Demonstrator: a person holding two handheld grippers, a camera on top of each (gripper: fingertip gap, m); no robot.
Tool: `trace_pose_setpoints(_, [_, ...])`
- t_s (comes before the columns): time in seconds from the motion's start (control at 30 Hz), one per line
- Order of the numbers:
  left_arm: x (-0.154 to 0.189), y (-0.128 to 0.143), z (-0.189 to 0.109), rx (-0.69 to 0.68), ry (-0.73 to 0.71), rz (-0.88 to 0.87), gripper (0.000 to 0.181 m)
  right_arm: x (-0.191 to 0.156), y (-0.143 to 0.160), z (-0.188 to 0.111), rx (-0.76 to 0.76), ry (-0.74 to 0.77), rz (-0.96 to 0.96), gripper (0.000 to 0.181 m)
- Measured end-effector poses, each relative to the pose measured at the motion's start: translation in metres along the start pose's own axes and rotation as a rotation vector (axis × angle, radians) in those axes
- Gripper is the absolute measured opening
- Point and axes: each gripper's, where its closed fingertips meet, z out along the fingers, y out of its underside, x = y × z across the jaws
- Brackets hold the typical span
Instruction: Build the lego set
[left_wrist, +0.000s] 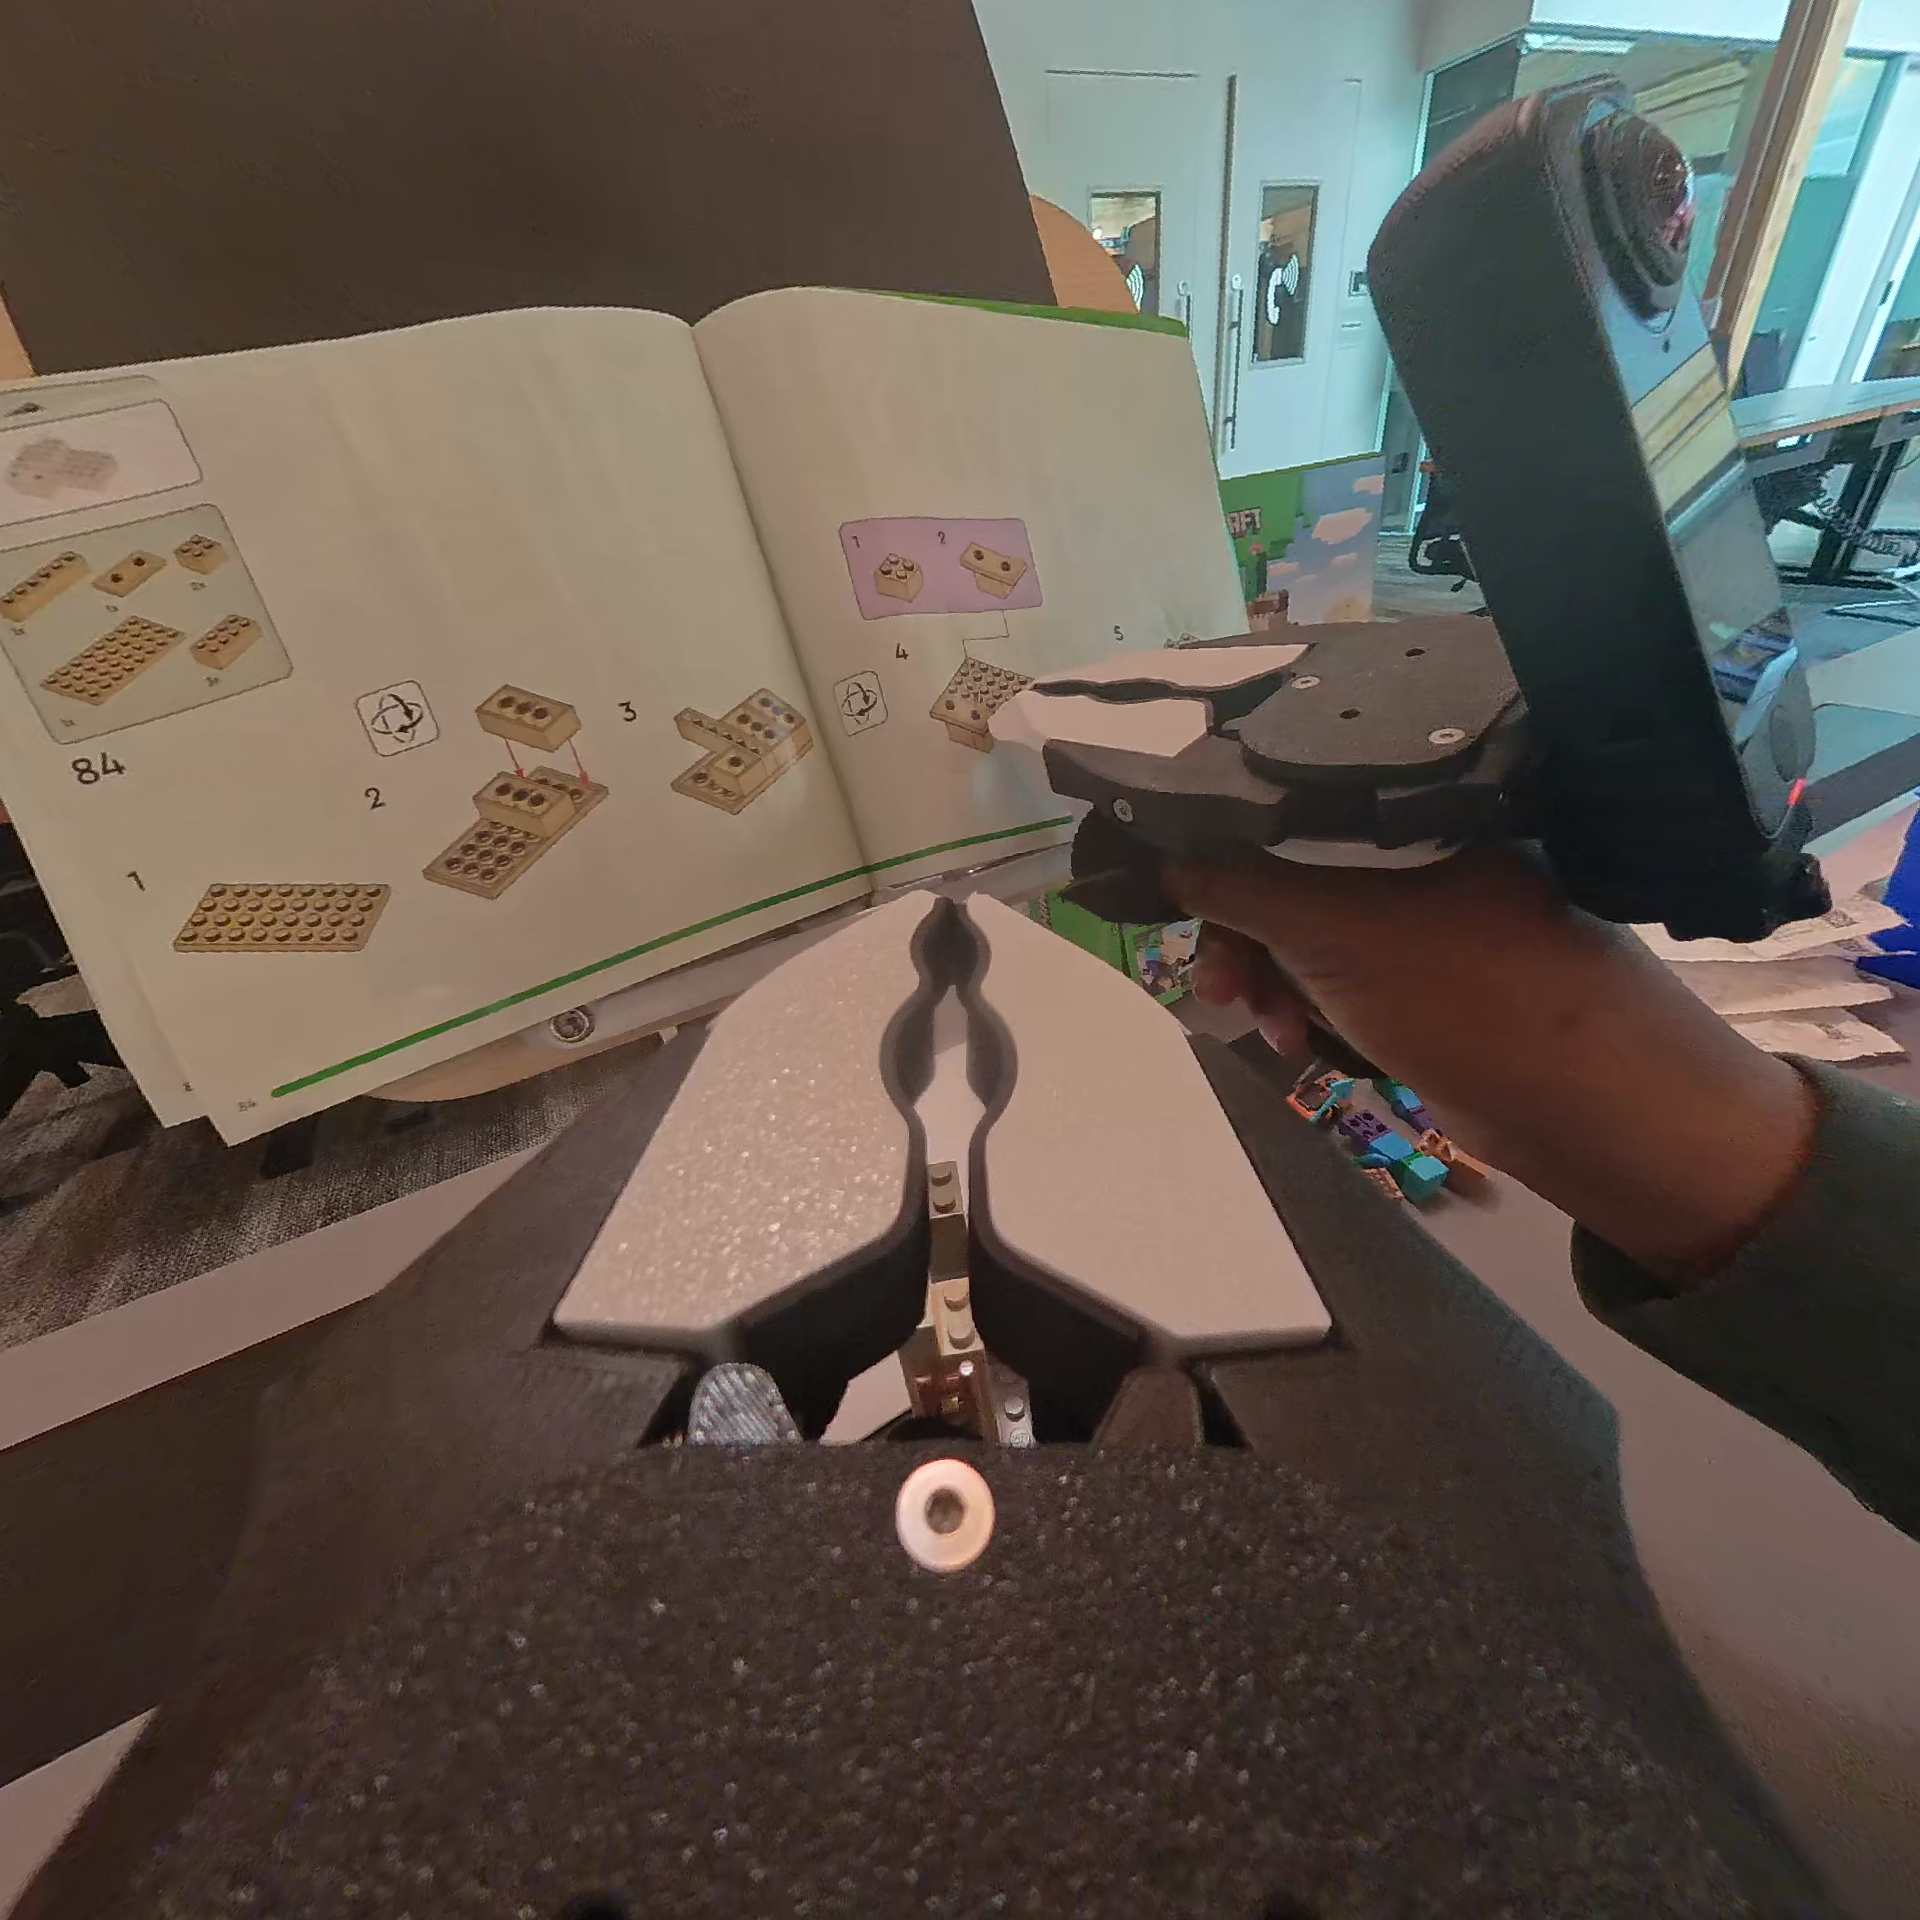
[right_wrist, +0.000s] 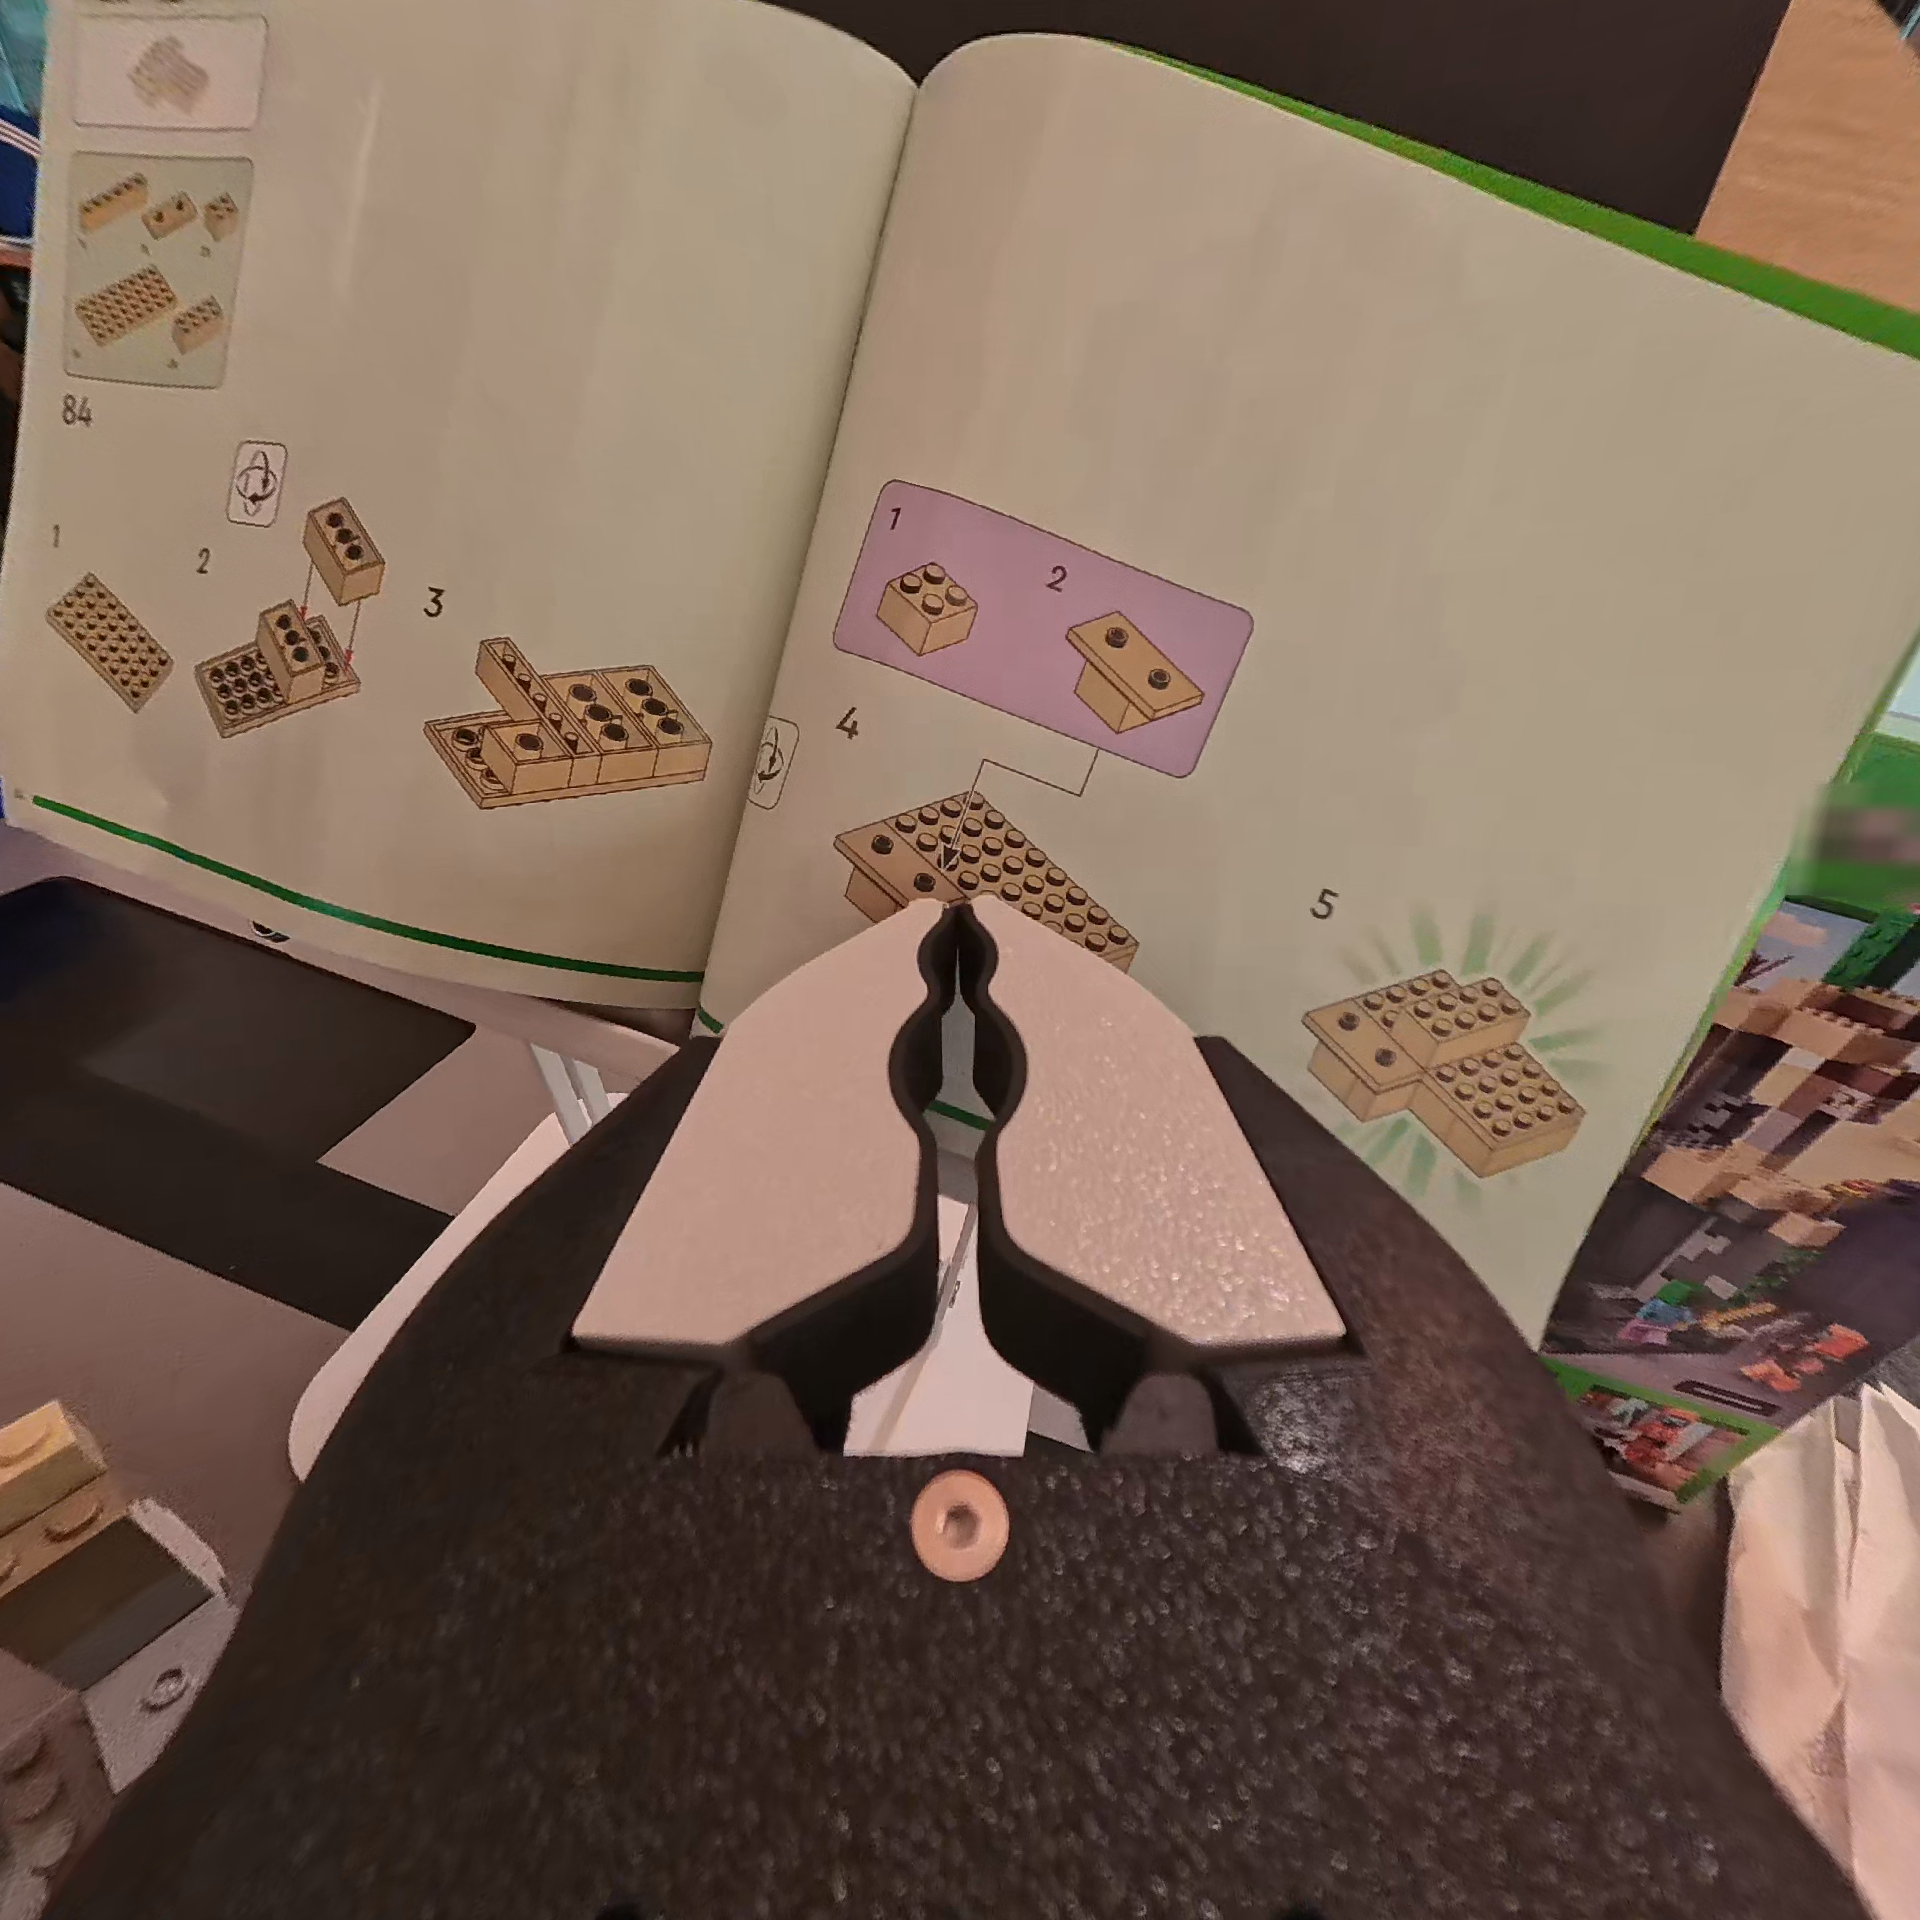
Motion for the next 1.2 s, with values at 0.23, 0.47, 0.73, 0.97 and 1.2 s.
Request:
trace_pose_setpoints(0.23, [0.000,0.001,0.000,-0.002,0.002,0.002,0.000,0.000,0.004,0.002,-0.007,-0.002,-0.003,0.000])
trace_pose_setpoints(0.47, [0.001,0.001,0.000,-0.003,0.003,0.002,0.000,-0.003,0.006,0.000,-0.008,-0.010,-0.009,0.000])
trace_pose_setpoints(0.73, [0.003,-0.003,-0.002,0.001,0.014,-0.010,0.000,-0.006,-0.003,-0.031,0.044,-0.057,-0.056,0.000])
trace_pose_setpoints(0.97, [0.012,-0.019,-0.011,0.020,0.044,-0.012,0.000,-0.035,0.001,-0.127,0.130,-0.339,-0.166,0.009])
trace_pose_setpoints(1.2, [0.035,-0.056,-0.029,0.080,0.104,0.048,0.000,-0.086,0.087,-0.240,-0.051,-0.784,-0.281,0.031])
